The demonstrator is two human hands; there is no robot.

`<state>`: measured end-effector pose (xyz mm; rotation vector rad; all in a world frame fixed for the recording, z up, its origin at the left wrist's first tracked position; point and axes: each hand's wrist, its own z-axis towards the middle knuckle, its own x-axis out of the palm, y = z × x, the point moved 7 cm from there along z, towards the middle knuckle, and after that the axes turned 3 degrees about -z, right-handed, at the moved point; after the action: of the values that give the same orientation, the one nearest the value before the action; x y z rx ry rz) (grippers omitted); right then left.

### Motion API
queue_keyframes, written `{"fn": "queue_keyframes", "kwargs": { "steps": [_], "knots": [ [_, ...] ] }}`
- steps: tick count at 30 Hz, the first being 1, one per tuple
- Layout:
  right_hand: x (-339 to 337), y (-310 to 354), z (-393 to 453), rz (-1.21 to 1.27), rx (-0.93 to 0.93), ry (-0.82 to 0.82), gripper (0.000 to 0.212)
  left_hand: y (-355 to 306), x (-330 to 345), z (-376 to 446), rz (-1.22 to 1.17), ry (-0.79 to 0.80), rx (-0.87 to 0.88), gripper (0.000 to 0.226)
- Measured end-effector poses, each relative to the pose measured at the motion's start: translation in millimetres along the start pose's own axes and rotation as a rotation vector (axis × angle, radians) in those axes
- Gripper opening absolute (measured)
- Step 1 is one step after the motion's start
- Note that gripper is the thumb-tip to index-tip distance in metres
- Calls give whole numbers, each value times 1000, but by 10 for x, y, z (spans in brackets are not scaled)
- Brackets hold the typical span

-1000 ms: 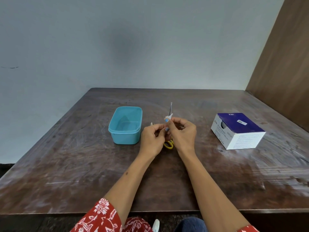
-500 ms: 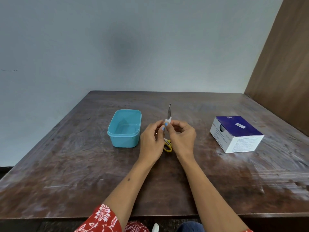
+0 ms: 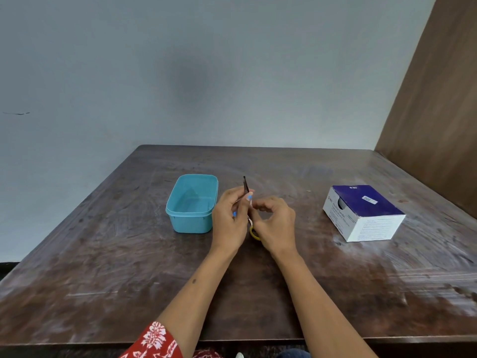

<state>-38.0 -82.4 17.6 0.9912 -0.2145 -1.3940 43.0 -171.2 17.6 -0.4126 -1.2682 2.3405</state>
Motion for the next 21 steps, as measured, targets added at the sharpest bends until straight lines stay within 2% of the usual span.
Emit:
{"fn": "queue_keyframes", "kwargs": {
  "steps": [3, 8, 12, 21],
  "knots": [
    [-34, 27, 1, -3, -31, -35, 11, -2, 30, -4, -9, 36, 4, 20],
    [45, -29, -9, -47, 4, 64, 10, -17, 25, -8, -43, 49, -4, 21],
    [-13, 11, -2, -48, -25, -4, 10, -8, 49, -9, -36, 67, 1, 19],
    [3, -13, -10, -103, -6, 7, 10, 12, 56, -5, -32, 77, -9, 22]
  ]
}}
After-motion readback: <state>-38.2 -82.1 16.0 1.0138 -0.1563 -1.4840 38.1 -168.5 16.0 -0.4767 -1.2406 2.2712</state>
